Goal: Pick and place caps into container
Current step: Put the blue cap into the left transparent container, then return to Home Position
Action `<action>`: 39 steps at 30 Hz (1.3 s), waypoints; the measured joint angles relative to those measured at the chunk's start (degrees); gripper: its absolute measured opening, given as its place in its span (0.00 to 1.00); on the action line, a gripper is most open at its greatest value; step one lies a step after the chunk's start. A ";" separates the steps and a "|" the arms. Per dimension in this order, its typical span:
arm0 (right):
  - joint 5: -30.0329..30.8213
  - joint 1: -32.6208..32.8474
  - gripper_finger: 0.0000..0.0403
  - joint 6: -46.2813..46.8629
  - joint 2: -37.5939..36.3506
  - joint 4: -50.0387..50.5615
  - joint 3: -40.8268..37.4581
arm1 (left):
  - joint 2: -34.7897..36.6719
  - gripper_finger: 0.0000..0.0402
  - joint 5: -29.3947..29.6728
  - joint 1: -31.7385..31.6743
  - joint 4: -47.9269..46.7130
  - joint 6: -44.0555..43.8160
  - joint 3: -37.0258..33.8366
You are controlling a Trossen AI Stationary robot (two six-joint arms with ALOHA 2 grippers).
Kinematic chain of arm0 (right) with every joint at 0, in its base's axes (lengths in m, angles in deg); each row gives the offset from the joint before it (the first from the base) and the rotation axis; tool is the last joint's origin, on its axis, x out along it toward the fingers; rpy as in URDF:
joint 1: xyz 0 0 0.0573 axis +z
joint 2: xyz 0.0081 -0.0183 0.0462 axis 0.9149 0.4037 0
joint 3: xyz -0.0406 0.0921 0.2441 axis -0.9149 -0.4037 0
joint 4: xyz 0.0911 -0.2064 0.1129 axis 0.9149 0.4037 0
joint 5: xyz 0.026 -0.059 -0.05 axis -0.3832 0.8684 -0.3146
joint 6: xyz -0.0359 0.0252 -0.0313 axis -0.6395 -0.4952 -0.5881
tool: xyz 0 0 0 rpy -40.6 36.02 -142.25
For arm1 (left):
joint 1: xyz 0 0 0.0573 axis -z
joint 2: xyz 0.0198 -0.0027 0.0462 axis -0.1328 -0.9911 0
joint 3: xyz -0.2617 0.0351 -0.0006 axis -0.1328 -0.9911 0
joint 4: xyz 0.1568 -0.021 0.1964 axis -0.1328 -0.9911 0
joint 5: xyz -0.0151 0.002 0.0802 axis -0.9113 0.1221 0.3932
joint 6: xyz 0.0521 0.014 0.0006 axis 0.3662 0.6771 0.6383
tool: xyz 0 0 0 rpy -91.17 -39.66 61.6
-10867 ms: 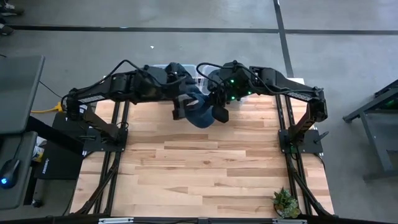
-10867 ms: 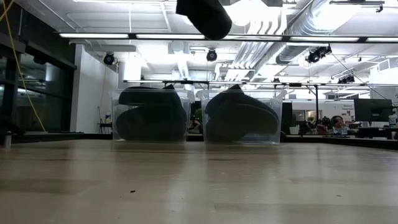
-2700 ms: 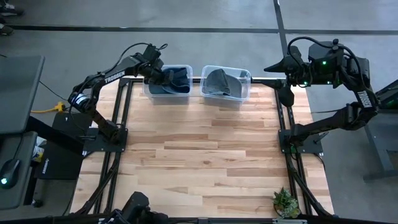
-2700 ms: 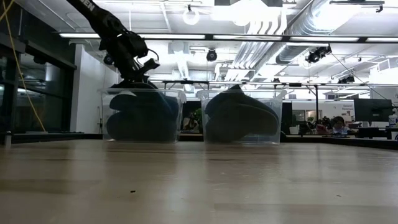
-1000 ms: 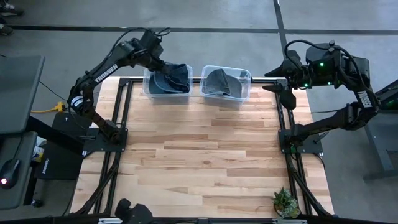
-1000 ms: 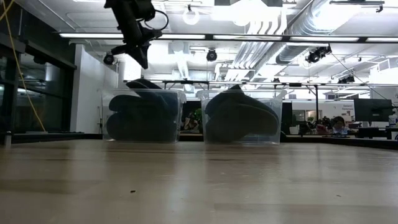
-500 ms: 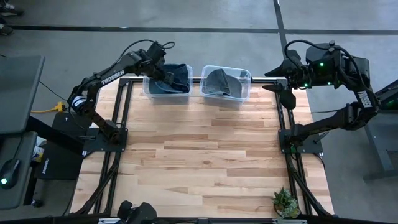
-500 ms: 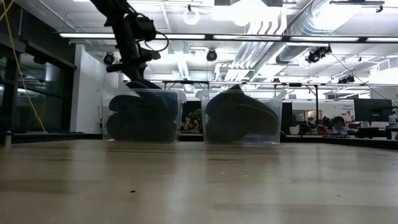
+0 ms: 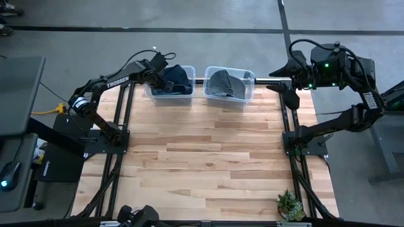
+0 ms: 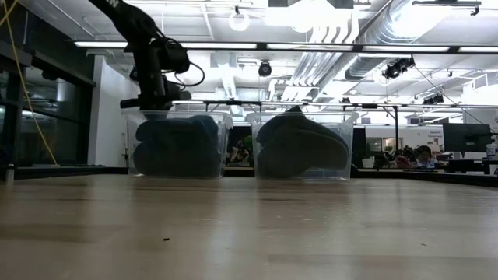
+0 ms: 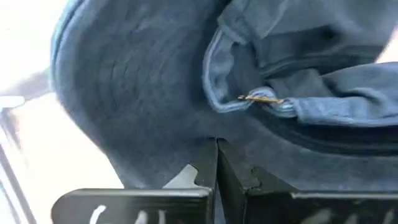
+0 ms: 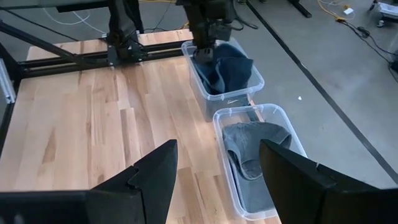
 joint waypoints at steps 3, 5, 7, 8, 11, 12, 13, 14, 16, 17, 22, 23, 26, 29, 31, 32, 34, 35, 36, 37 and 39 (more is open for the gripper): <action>1.09 -0.01 0.55 0.42 0.00 0.00 0.00 | 0.00 0.00 0.32 0.04 1.50 0.21 -1.16; 1.89 0.00 0.55 1.12 0.00 0.00 0.00 | 0.00 0.00 -0.44 0.10 3.24 0.86 -1.02; 2.24 -0.01 0.55 1.32 -0.01 0.00 0.00 | 0.00 0.01 -2.89 0.09 4.04 2.50 0.00; 2.24 -0.02 0.55 1.34 -0.02 0.00 0.00 | 0.00 0.01 -3.75 0.07 4.19 3.30 0.84; 2.66 0.00 0.55 2.48 0.00 -0.10 0.00 | 0.04 0.02 -5.06 0.09 3.71 6.36 3.19; 3.05 0.00 0.55 2.78 0.00 -0.27 0.01 | 0.04 0.02 -5.38 0.09 3.39 7.44 3.94; 3.35 0.00 0.55 2.85 -0.01 -0.48 0.00 | 0.04 0.02 -5.95 0.09 3.42 8.14 4.64; 3.65 -0.01 0.55 2.89 0.00 -0.50 0.00 | 0.04 0.02 -6.18 0.09 3.62 8.69 5.34; 3.80 -0.02 0.55 3.08 -0.01 -0.46 0.00 | 0.04 0.02 -6.45 0.09 3.47 9.95 6.76; 3.82 0.00 0.55 3.38 -0.01 -0.46 0.00 | 0.06 0.02 -6.80 0.09 3.17 10.70 7.43; 4.35 0.00 0.55 3.85 -0.30 -0.46 -0.01 | 3.57 0.02 -10.55 0.09 3.07 13.65 9.21; 4.88 0.00 0.55 3.85 -0.41 -0.45 -0.03 | 4.64 0.02 -11.52 0.09 2.63 13.78 9.19; 6.78 -0.02 0.55 3.85 -1.25 -0.13 -0.03 | 7.96 0.02 -13.39 0.48 2.51 13.79 9.15; 7.01 -0.01 0.55 4.36 -2.83 0.43 -0.08 | 11.84 0.02 -14.27 1.33 2.61 13.91 8.51; 7.07 0.00 0.55 5.63 -4.56 -0.05 -0.91 | 14.71 0.02 -15.83 2.18 3.31 14.90 7.25; 7.24 0.00 0.55 6.57 -5.86 -0.78 -2.24 | 16.34 0.02 -16.90 2.68 4.04 15.02 6.19; 8.24 0.00 0.55 8.52 -8.97 -3.13 -6.92 | 19.69 0.02 -19.08 4.18 6.31 14.26 3.51; 8.55 0.00 0.55 9.29 -10.81 -4.58 -10.10 | 21.36 0.02 -19.84 5.30 7.65 13.96 1.96; 8.80 0.00 0.55 10.14 -12.76 -6.42 -13.75 | 23.02 0.02 -19.98 6.55 9.13 13.71 0.23; 8.82 -0.01 0.55 10.98 -14.79 -8.57 -17.68 | 24.45 0.02 -19.91 7.78 10.27 13.07 -1.62; 8.83 -0.02 0.55 12.60 -18.84 -13.73 -26.08 | 27.32 0.02 -19.65 10.39 13.81 10.89 -6.12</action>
